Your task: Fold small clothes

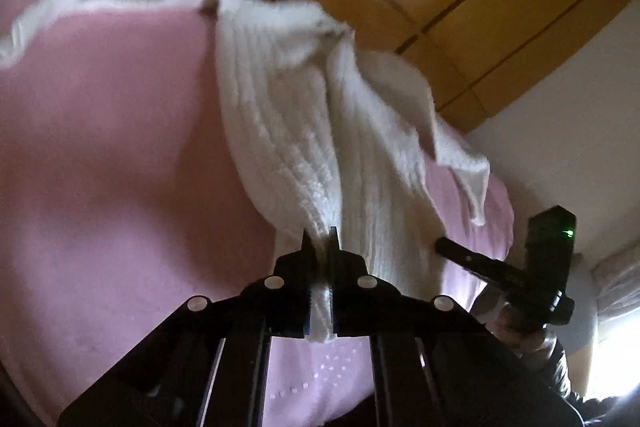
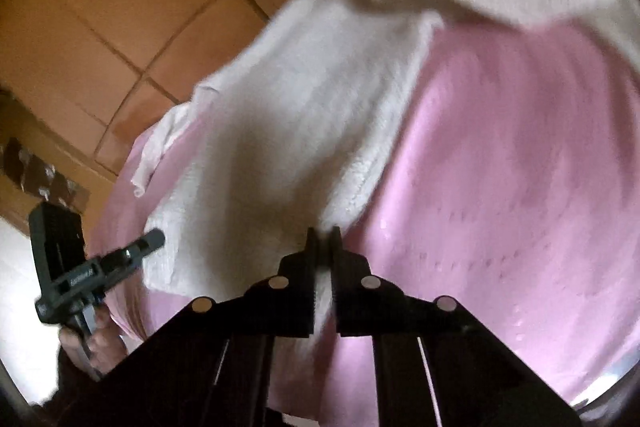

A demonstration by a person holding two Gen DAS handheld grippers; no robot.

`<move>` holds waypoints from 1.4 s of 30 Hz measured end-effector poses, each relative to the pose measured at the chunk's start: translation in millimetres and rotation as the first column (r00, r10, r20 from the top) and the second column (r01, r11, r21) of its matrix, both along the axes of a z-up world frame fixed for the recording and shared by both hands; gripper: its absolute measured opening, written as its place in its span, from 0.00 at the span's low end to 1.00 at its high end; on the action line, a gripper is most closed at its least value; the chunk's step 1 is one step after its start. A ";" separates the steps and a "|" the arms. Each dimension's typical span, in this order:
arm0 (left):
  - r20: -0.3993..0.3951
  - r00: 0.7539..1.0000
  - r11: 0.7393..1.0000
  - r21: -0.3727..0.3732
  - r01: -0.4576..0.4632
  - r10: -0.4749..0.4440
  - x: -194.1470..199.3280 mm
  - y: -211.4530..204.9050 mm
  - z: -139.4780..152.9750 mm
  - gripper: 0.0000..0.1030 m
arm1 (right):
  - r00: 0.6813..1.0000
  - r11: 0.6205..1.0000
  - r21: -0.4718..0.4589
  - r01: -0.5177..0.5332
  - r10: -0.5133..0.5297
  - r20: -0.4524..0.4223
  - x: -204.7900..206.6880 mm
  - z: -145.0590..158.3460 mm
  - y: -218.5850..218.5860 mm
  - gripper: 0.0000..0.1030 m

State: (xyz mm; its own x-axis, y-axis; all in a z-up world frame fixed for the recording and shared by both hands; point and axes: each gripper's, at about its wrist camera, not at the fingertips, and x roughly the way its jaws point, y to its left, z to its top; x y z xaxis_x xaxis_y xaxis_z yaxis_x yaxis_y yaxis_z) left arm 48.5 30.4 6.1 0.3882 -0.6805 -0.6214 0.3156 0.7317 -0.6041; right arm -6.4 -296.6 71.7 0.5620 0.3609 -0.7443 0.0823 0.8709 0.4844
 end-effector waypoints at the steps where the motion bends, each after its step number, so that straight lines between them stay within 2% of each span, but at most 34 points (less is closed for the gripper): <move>1: 0.025 1.000 1.000 0.000 -0.003 0.003 -1.8 5.0 9.0 0.04 | 0.999 1.000 -0.018 -0.008 0.008 0.032 -5.4 14.7 -2.4 0.04; 2: 0.051 0.999 1.000 -0.007 -0.008 0.008 -5.3 14.3 21.6 0.04 | 0.998 0.999 -0.035 -0.010 0.012 0.062 -11.6 26.6 -3.4 0.04; 4: 0.068 0.997 0.999 -0.033 -0.019 0.021 -1.0 27.4 26.5 0.03 | 0.992 0.997 -0.074 -0.008 0.017 0.127 -25.3 58.6 -11.4 0.03; 7: 0.092 0.994 0.995 -0.092 -0.042 0.050 -17.3 58.0 49.2 0.03 | 0.981 0.992 -0.125 0.015 0.010 0.196 -48.1 95.3 -28.3 0.03; 10: 0.078 0.994 0.986 -0.158 -0.062 0.075 -39.9 87.0 69.1 0.03 | 0.978 0.979 -0.190 0.077 -0.036 0.207 -68.0 109.3 -48.4 0.03; 14: 0.015 0.993 0.982 -0.153 -0.116 0.119 -51.3 108.4 65.0 0.03 | 0.984 0.968 -0.196 0.158 -0.137 0.114 -87.9 78.6 -78.9 0.03; 16: -0.021 0.991 0.986 -0.101 -0.135 0.133 -53.8 106.2 50.4 0.03 | 0.987 0.965 -0.206 0.159 -0.155 0.036 -96.3 49.4 -83.9 0.03; 17: -0.081 0.988 0.988 -0.073 -0.136 0.130 -54.6 103.3 30.8 0.03 | 0.987 0.963 -0.219 0.159 -0.163 0.000 -96.6 33.9 -82.6 0.03; 20: -0.142 0.981 0.989 0.093 -0.119 0.132 -51.1 86.0 -6.6 0.03 | 0.979 0.960 -0.228 0.161 -0.185 -0.090 -102.0 -9.7 -85.1 0.03; 21: -0.159 0.978 0.988 0.101 -0.117 0.132 -48.0 85.0 -14.2 0.04 | 0.977 0.961 -0.229 0.158 -0.185 -0.103 -102.1 -18.1 -84.0 0.03; 22: -0.155 0.980 0.989 0.099 -0.110 0.124 -46.0 85.1 -17.2 0.04 | 0.977 0.964 -0.213 0.159 -0.185 -0.105 -102.7 -20.1 -85.6 0.04; 24: -0.101 0.980 0.976 0.156 -0.152 0.169 -43.1 88.8 -13.7 0.06 | 0.977 0.970 -0.168 0.176 -0.193 -0.091 -104.1 -20.4 -89.4 0.10; 25: -0.095 0.980 0.975 0.156 -0.159 0.175 -38.6 90.9 -12.9 0.24 | 0.978 0.973 -0.147 0.178 -0.191 -0.079 -104.7 -19.5 -91.3 0.25; 26: -0.102 0.978 0.978 0.117 -0.170 0.182 -35.4 96.4 -12.2 0.53 | 0.978 0.974 -0.133 0.182 -0.193 -0.075 -104.4 -19.2 -92.2 0.41; 27: -0.105 0.974 0.978 0.086 -0.191 0.200 -35.6 103.8 -14.2 0.64 | 0.977 0.974 -0.123 0.189 -0.199 -0.074 -102.9 -20.9 -92.2 0.60; 28: -0.102 0.970 0.975 0.063 -0.215 0.221 -33.3 107.6 -14.0 0.70 | 0.978 0.977 -0.113 0.183 -0.193 -0.082 -98.7 -24.7 -90.1 0.59; 30: -0.116 0.973 0.980 0.033 -0.198 0.201 -27.5 107.6 -18.3 0.70 | 0.978 0.981 -0.109 0.163 -0.175 -0.112 -93.5 -33.5 -84.9 0.56; 31: -0.122 0.974 0.981 0.035 -0.190 0.193 -25.7 105.7 -22.2 0.68 | 0.979 0.984 -0.099 0.146 -0.159 -0.130 -90.1 -41.1 -79.9 0.48; 32: -0.127 0.975 0.983 0.041 -0.179 0.182 -22.5 100.0 -26.4 0.59 | 0.979 0.985 -0.103 0.136 -0.150 -0.135 -83.9 -41.7 -75.4 0.42; 33: -0.133 0.978 0.986 0.041 -0.159 0.163 -19.7 95.1 -30.6 0.49 | 0.982 0.985 -0.118 0.122 -0.137 -0.130 -83.5 -42.1 -69.6 0.27; 34: -0.140 0.981 0.991 0.042 -0.128 0.133 -16.3 88.7 -33.7 0.25 | 0.987 0.987 -0.131 0.088 -0.104 -0.119 -80.0 -38.6 -61.4 0.09; 35: -0.142 0.986 0.995 0.052 -0.084 0.091 -14.0 80.0 -36.4 0.12 | 0.990 0.987 -0.143 0.072 -0.088 -0.113 -78.5 -34.6 -57.0 0.08; 37: -0.103 0.992 0.995 0.080 -0.058 0.066 -16.3 71.6 -32.0 0.09 | 0.995 0.982 -0.180 0.054 -0.069 -0.078 -77.4 -18.4 -51.5 0.06; 40: -0.048 0.998 0.998 0.062 -0.028 0.031 -31.1 78.6 -9.0 0.07 | 0.999 0.980 -0.191 0.049 -0.049 0.003 -89.3 18.2 -56.9 0.06; 42: -0.042 0.998 0.998 0.053 -0.033 0.035 -40.9 86.7 -1.5 0.07 | 0.999 0.973 -0.228 0.043 -0.038 0.026 -97.0 32.6 -60.3 0.05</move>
State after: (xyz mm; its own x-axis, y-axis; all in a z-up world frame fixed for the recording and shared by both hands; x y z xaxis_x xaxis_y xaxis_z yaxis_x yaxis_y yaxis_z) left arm 7.6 117.1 4.6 0.3823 -0.6336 -0.6726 0.2647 0.7725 -0.5773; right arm -103.5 -357.0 104.3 0.5889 0.1593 -0.7924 0.1114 0.9550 0.2748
